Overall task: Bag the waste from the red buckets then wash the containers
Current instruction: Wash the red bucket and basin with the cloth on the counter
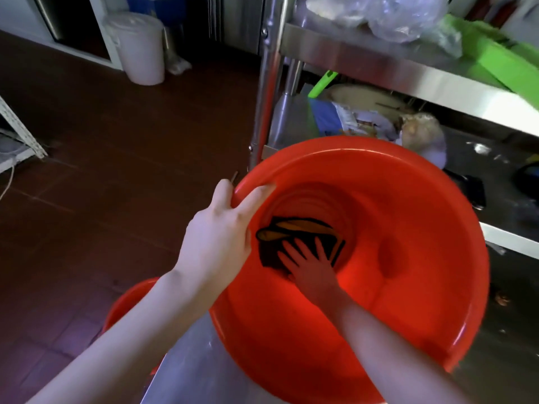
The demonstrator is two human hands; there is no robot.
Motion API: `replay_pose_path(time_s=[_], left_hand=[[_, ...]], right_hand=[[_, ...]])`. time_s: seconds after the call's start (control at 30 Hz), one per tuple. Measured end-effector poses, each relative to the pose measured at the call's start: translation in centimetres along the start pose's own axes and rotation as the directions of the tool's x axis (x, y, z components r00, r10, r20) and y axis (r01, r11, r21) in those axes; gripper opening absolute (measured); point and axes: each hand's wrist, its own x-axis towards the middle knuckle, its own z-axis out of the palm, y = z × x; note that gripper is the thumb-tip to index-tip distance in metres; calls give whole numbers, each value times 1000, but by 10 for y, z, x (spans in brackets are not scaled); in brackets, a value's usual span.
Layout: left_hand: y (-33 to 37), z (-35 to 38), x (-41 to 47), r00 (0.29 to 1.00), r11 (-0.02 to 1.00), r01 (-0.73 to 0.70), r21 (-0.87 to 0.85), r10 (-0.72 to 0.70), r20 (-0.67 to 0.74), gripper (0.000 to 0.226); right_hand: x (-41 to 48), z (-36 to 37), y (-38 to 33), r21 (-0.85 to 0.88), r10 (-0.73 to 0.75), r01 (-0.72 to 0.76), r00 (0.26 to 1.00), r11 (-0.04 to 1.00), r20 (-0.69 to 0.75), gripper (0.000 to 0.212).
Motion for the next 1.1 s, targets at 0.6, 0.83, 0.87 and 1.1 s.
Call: replay_pose_path(time_s=[0.6,0.83,0.87,1.1], left_hand=[[27,1,-6,998,998,47,34,-46,-38,74],[33,3,-8,995,996,71,51,-67,-76,74],[33,3,-9,995,996,70,54,-66,-80,73],[28,1,-6,994,995,80,57,-76,-80,69]], right_hand=[[46,-66,65,166,288,-264,947,950,-141,59],[-10,-27,71,183,444,-454,891,872,98,60],[-14,-24,67,188,448,-468,883,864,139,61],[-14,-6,15,360,289,-388,909,849,300,50]])
